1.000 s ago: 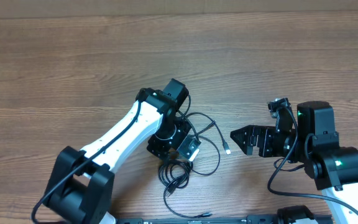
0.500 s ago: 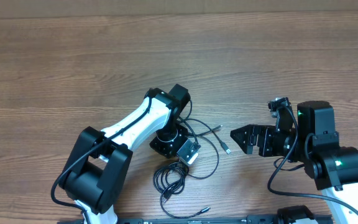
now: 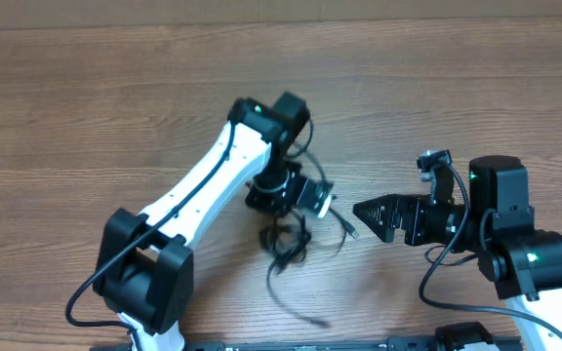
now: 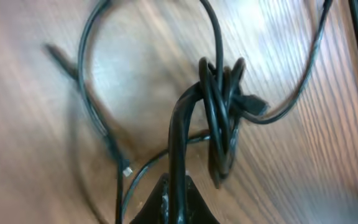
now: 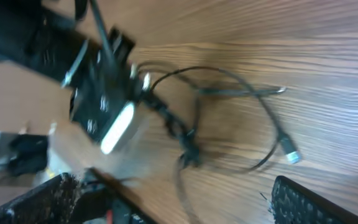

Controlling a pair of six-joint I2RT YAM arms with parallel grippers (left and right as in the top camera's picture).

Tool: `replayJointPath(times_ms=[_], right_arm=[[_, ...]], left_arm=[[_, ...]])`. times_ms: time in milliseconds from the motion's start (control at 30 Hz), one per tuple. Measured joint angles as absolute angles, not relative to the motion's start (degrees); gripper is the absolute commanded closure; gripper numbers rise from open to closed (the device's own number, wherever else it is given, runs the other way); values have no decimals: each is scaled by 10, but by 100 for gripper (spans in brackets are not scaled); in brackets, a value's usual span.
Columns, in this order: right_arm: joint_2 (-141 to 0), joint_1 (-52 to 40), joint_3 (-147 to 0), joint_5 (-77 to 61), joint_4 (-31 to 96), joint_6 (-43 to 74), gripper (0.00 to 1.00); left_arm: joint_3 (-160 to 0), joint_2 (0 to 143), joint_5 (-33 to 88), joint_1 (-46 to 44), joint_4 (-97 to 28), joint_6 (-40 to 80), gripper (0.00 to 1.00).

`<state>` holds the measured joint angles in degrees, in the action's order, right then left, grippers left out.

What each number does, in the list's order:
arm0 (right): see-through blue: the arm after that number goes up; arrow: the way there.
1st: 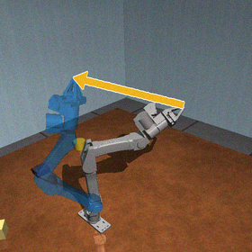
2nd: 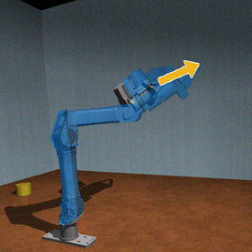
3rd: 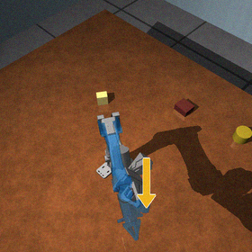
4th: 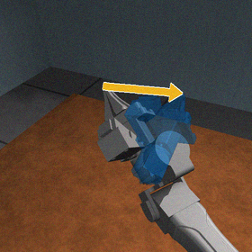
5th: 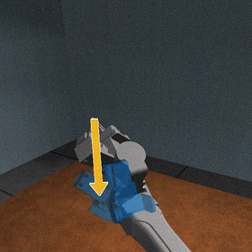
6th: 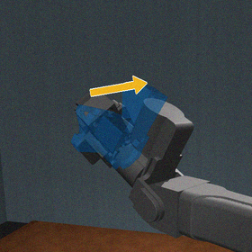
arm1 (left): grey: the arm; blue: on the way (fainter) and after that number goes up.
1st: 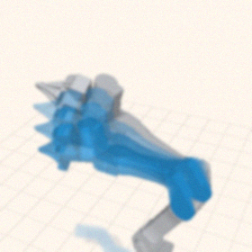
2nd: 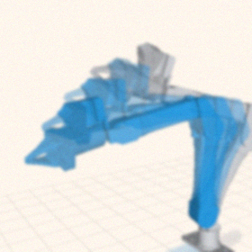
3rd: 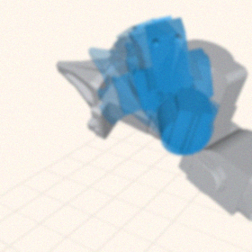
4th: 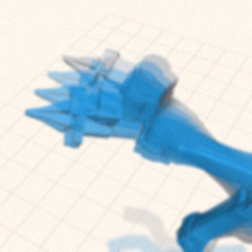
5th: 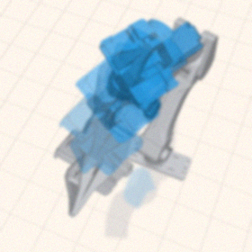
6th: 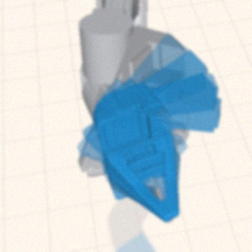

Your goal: Untangle cables

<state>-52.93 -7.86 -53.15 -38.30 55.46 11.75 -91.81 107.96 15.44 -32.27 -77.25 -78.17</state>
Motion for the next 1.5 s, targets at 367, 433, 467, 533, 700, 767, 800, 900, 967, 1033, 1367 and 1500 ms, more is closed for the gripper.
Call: replayJointPath(times_ms=[367,433,467,533,700,767,800,900,967,1033,1367,1500], right_arm=[[-471,-79,-531,-432,566,138,4],[-471,-79,-531,-441,554,159,5],[-471,-79,-531,-447,548,164,5],[-471,-79,-531,-460,537,172,5],[-471,-79,-531,-463,521,180,11],[-471,-79,-531,-455,518,188,14],[-471,-79,-531,-448,519,194,16],[-471,-79,-531,-414,516,220,22],[-471,-79,-531,-393,509,239,24],[-471,-79,-531,-382,496,252,26],[-471,-79,-531,-346,448,302,80],[-471,-79,-531,-338,451,305,96]], left_arm=[[-1054,1036,165,-323,-725,-501,96],[-1055,1023,210,-323,-695,-444,96],[-1056,1021,229,-323,-686,-431,96],[-1056,1020,294,-323,-663,-405,95],[-1056,1020,439,-323,-647,-374,96],[-1056,1020,473,-323,-647,-370,96],[-1056,1020,482,-323,-647,-369,96],[-1056,1020,512,-323,-647,-358,96],[-1056,1020,529,-323,-647,-352,96],[-1056,1020,545,-324,-646,-348,96],[-1056,1020,581,-340,-642,-344,96],[-1056,1020,583,-343,-643,-344,96]])
